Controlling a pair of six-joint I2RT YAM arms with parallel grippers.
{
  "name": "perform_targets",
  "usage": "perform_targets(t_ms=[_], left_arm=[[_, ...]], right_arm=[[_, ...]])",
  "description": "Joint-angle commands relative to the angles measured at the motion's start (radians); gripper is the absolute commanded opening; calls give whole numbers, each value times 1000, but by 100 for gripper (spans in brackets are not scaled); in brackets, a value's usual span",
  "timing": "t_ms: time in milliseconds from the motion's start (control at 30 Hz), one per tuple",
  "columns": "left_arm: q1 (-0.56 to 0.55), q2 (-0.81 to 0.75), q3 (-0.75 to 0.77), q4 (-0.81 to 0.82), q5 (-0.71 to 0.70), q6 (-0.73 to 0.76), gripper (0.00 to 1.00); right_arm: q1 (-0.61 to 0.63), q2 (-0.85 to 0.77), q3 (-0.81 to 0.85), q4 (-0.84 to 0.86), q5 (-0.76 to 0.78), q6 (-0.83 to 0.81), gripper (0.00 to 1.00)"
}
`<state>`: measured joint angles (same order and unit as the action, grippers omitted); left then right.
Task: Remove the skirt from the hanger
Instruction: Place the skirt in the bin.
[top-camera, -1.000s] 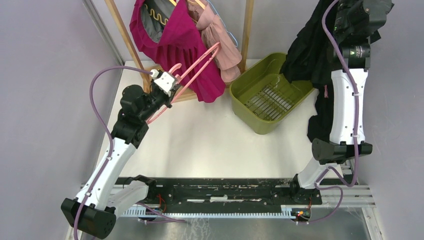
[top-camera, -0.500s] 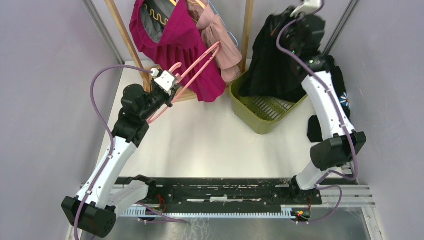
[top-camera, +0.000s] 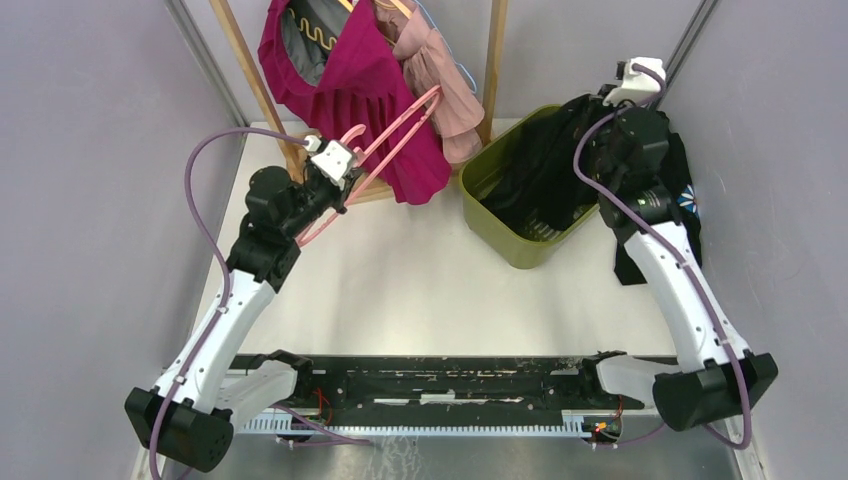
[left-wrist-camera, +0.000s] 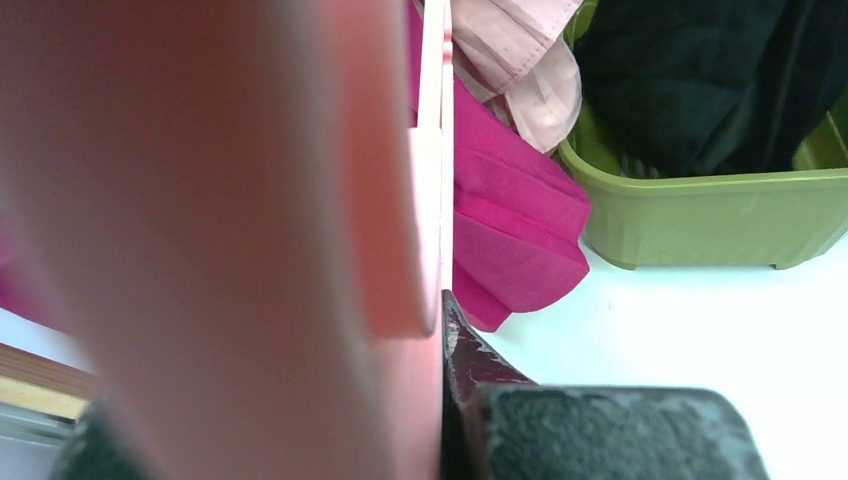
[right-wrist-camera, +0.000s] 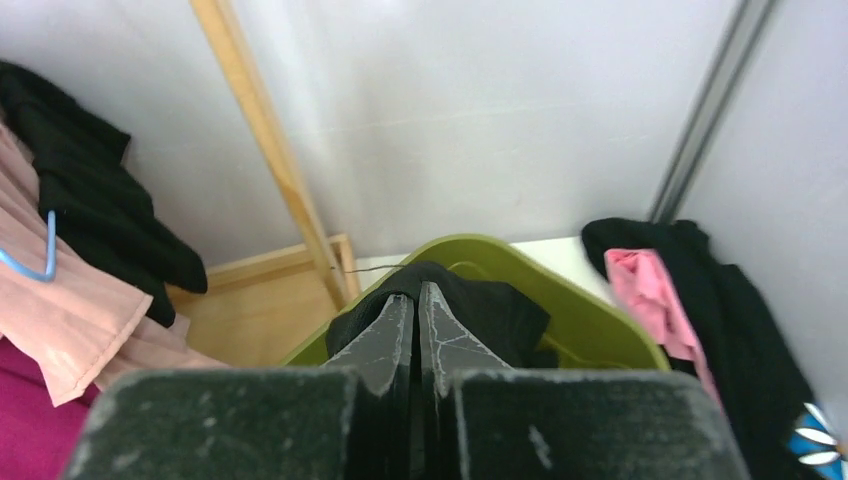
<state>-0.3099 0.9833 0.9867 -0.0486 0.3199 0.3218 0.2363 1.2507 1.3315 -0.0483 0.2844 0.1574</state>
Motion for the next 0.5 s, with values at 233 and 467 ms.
perform_targets(t_ms=[233, 467], left_arm=[[-5, -6, 51, 11, -26, -63, 3], [-4, -79, 79, -127, -46, -86, 3]], right_arm=[[-3, 124, -60, 8, -28, 95, 1], [4, 223, -12, -52, -70, 122, 26]])
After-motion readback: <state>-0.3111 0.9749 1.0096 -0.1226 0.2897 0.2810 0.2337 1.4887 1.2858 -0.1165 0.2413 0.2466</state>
